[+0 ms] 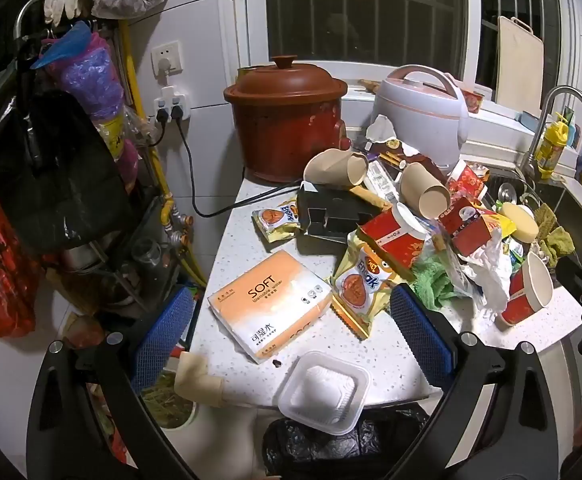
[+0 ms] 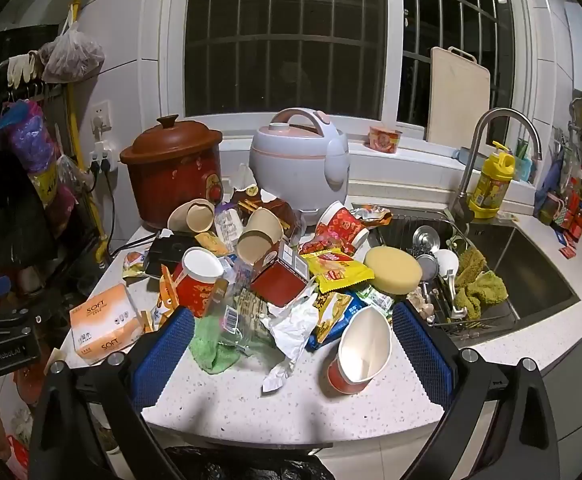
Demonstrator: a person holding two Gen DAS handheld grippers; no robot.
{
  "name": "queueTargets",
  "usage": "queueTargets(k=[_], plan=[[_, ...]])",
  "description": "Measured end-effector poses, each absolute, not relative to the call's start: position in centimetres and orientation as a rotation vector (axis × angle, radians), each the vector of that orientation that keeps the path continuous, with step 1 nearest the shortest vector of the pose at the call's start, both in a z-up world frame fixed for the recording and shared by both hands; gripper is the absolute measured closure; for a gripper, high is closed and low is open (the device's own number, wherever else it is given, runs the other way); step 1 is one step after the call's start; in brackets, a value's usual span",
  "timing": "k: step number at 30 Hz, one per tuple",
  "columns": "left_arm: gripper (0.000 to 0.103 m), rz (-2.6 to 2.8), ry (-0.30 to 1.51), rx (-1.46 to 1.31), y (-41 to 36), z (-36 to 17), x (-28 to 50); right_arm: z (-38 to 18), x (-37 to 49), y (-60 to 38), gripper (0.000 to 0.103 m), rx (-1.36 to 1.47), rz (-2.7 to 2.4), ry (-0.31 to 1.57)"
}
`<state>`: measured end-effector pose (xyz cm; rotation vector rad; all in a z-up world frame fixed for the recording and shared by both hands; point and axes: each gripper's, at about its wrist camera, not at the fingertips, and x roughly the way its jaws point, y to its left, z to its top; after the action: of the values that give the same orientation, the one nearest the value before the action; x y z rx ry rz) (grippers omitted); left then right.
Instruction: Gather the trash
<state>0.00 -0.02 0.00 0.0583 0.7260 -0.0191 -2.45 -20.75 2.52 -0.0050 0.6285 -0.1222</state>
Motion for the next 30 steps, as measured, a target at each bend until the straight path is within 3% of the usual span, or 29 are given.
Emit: queueTargets(k=[30], plan=[[0.007,-0.026,0.727,0.053,-0.66,-0.35,-0.07,2.66,-2.49,-21.08,0.005,-0.010,-0.124,0.625]])
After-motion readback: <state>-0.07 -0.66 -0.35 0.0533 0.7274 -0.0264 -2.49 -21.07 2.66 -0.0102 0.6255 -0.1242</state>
